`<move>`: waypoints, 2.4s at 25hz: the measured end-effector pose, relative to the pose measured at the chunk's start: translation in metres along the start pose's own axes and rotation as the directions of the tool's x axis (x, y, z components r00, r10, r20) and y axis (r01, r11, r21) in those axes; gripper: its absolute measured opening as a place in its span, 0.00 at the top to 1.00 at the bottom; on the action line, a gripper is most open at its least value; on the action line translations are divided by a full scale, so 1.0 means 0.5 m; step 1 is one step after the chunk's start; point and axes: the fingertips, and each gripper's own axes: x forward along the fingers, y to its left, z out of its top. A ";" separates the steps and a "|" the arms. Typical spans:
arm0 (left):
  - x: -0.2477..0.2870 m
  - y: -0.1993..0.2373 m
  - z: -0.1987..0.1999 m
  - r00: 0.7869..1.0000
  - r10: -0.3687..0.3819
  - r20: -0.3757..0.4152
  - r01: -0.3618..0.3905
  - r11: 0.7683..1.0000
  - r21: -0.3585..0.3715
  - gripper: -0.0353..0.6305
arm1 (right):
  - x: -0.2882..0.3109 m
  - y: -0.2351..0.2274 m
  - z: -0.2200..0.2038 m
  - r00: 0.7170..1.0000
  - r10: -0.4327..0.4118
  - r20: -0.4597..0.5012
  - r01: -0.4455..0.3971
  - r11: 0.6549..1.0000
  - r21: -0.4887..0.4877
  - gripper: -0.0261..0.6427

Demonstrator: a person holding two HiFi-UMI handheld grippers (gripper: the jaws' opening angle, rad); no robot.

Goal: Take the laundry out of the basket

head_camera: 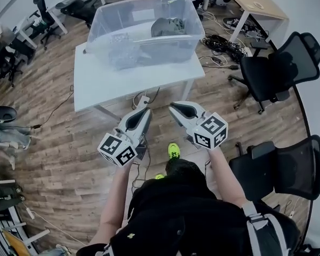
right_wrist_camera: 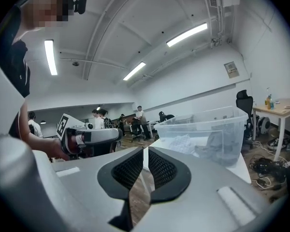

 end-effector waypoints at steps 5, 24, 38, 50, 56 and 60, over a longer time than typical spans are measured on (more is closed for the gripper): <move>0.075 0.034 0.017 0.999 0.034 -0.003 -0.034 0.999 -0.002 0.94 | 0.022 -0.064 0.024 1.000 0.029 -0.008 -0.029 0.999 -0.022 0.94; 0.242 0.111 0.040 0.996 0.085 -0.017 -0.085 0.996 0.023 0.94 | 0.060 -0.226 0.090 0.996 0.088 0.021 -0.087 0.995 -0.052 0.90; 0.358 0.273 0.139 0.999 0.043 0.012 -0.044 0.996 0.074 0.94 | 0.191 -0.339 0.185 0.998 0.049 0.050 -0.043 0.994 -0.100 0.88; 0.468 0.435 0.290 0.999 -0.026 0.029 0.022 0.989 0.146 0.94 | 0.348 -0.450 0.318 0.998 -0.007 0.064 0.016 0.989 -0.147 0.85; 0.527 0.507 0.378 0.997 -0.068 0.043 0.058 0.978 0.200 0.94 | 0.412 -0.507 0.374 0.996 -0.049 0.075 0.061 0.985 -0.164 0.85; 0.546 0.550 0.388 0.996 -0.077 0.047 0.066 0.977 0.202 0.94 | 0.450 -0.545 0.399 0.994 -0.082 0.078 0.095 0.979 -0.179 0.85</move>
